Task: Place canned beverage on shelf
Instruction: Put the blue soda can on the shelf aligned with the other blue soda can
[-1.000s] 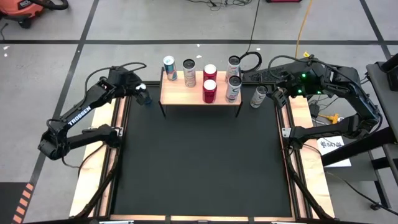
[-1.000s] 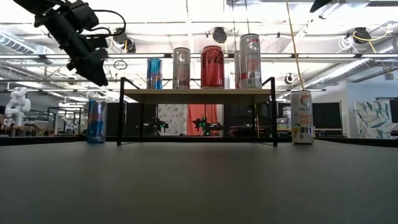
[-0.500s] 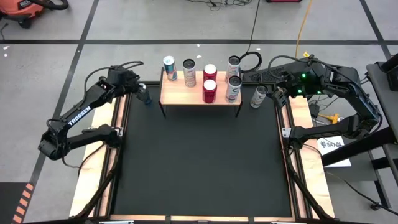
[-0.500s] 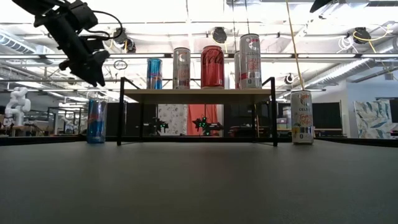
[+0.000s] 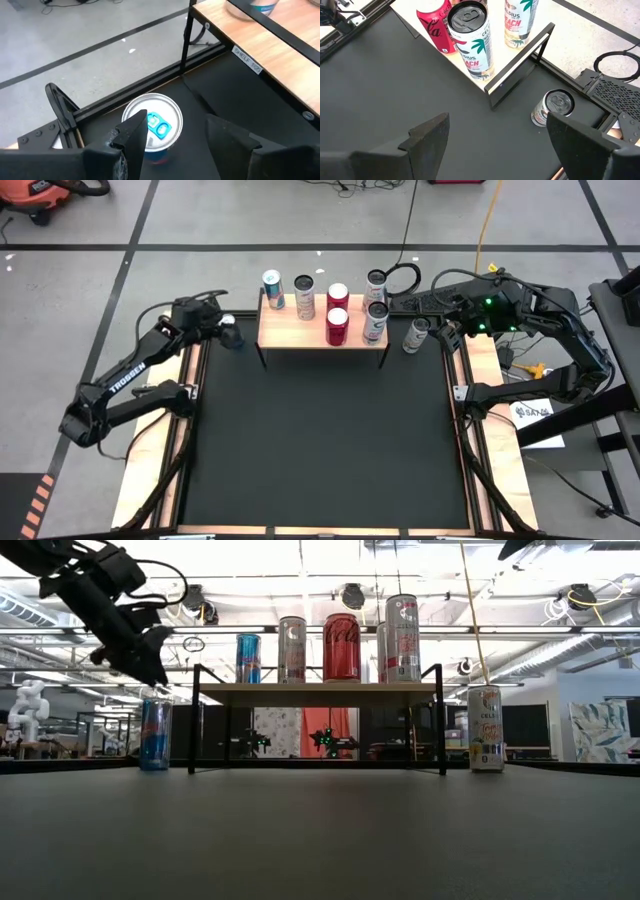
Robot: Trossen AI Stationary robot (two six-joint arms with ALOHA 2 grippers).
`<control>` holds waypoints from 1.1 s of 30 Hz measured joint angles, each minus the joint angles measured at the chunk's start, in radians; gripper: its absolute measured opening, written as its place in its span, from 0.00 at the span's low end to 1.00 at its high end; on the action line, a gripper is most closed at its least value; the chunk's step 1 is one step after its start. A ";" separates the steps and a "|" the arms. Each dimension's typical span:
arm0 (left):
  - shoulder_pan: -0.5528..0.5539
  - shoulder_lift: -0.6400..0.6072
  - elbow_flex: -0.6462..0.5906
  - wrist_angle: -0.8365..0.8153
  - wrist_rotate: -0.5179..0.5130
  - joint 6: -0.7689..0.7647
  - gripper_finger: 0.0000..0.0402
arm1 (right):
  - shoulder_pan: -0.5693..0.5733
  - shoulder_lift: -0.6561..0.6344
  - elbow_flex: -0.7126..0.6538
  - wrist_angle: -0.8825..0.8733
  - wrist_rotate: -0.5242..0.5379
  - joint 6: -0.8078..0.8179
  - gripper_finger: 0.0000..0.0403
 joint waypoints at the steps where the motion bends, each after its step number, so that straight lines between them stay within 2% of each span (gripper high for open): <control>1: -0.002 -0.008 0.000 -0.007 0.002 -0.001 0.50 | 0.000 0.000 0.000 0.000 0.000 0.000 0.79; 8: -0.003 -0.047 0.000 -0.012 0.049 -0.001 0.50 | 0.000 0.000 0.000 0.000 0.000 0.000 0.79; 18: -0.002 -0.029 0.000 -0.056 -0.002 -0.012 0.50 | 0.000 0.000 0.000 0.000 0.000 0.000 0.79; 23: -0.002 -0.029 0.000 -0.045 0.045 -0.013 0.50 | 0.000 0.000 0.000 0.000 0.000 0.000 0.79; 33: -0.002 -0.029 0.000 -0.039 0.056 -0.054 0.52 | 0.000 0.000 0.000 0.000 0.000 0.000 0.79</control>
